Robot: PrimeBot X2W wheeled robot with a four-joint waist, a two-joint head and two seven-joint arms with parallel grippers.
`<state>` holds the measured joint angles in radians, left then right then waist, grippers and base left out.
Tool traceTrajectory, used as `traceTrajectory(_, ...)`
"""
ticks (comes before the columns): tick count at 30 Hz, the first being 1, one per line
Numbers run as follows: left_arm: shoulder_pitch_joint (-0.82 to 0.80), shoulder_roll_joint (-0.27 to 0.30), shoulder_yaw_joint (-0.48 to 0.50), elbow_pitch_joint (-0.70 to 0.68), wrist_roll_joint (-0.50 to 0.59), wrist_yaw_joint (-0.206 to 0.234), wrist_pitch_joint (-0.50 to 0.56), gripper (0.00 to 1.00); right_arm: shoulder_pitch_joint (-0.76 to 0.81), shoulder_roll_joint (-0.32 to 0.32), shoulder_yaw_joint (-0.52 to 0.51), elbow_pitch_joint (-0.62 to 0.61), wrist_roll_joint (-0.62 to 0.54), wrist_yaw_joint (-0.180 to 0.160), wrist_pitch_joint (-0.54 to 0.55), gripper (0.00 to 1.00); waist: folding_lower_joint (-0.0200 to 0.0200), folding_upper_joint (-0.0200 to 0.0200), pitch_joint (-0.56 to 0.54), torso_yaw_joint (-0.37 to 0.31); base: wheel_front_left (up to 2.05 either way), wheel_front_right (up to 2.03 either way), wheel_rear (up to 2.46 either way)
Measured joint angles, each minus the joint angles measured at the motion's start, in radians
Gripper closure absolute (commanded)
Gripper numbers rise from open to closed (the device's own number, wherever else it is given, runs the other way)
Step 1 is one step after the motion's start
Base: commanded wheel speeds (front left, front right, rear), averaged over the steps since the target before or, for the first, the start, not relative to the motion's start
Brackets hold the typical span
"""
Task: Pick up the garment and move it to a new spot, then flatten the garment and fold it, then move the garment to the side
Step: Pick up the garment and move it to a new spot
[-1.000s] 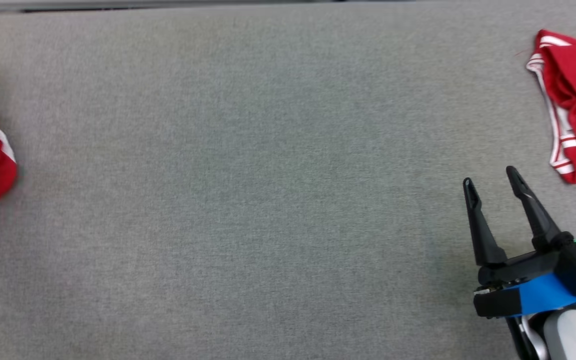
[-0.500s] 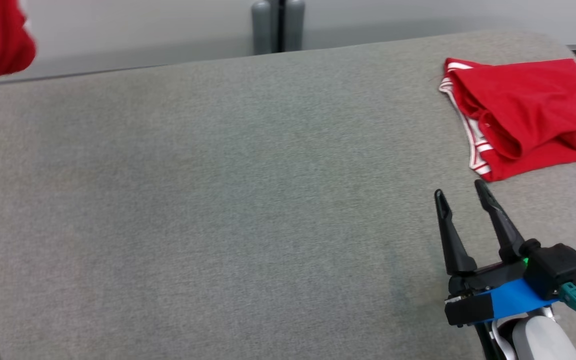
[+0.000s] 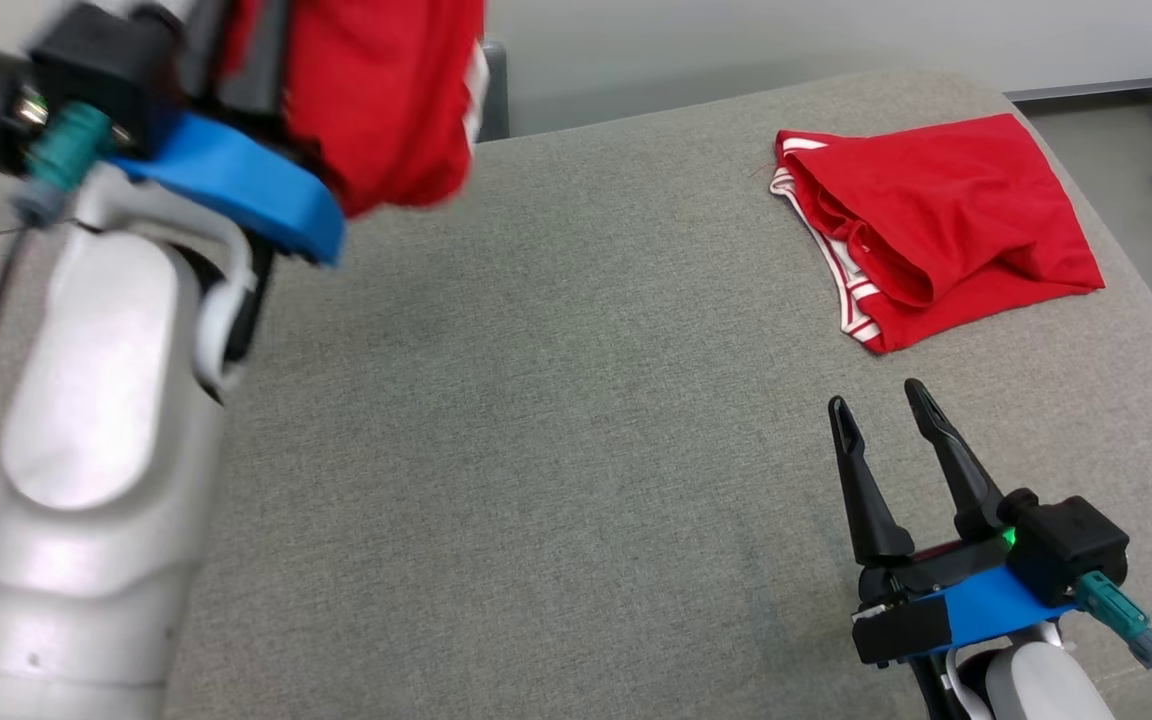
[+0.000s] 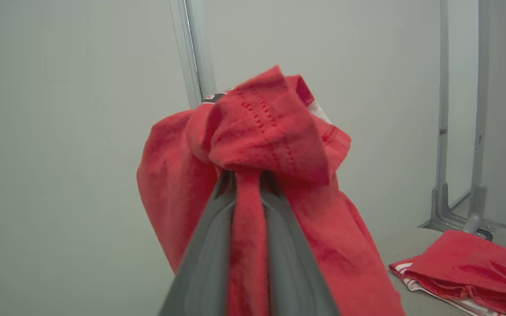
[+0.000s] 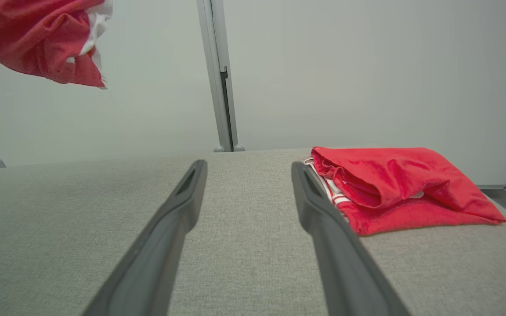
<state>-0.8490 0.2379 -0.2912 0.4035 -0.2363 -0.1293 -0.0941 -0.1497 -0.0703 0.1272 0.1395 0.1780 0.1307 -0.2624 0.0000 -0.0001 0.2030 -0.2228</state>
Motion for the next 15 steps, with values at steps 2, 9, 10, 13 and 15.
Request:
traceTrajectory(2, 0.045, -0.017, -0.02, 0.004, -0.006, 0.0, -0.004, 1.0, -0.001, 0.002, 0.0, 0.002, 0.001, 0.0, 0.0, 0.0, 0.0, 0.0, 0.002, -0.003, 0.0, 0.0, 0.0)
traceTrajectory(9, 0.222, -0.072, -0.07, 0.087, -0.03, 0.007, -0.045, 1.0, -0.001, 0.009, 0.001, 0.012, 0.003, 0.0, 0.0, 0.0, 0.0, 0.0, -0.002, -0.004, 0.0, 0.0, 0.0)
traceTrajectory(10, 0.242, -0.08, -0.075, 0.101, -0.034, 0.007, -0.054, 1.0, -0.001, 0.01, 0.001, 0.012, 0.003, 0.0, 0.0, 0.0, 0.0, 0.0, -0.004, -0.003, 0.0, 0.0, 0.0)
traceTrajectory(13, 0.298, -0.099, -0.099, 0.149, -0.041, 0.007, -0.079, 1.0, 0.0, 0.011, 0.0, 0.017, 0.003, 0.0, 0.0, 0.0, 0.0, 0.0001, -0.009, 0.002, 0.0, 0.0, 0.0)
traceTrajectory(15, 0.331, -0.114, -0.114, 0.18, -0.046, 0.007, -0.094, 1.0, 0.0, 0.013, 0.002, 0.02, 0.003, 0.0, 0.0, 0.0, 0.0, 0.0001, -0.013, 0.006, 0.0, 0.0, 0.0)
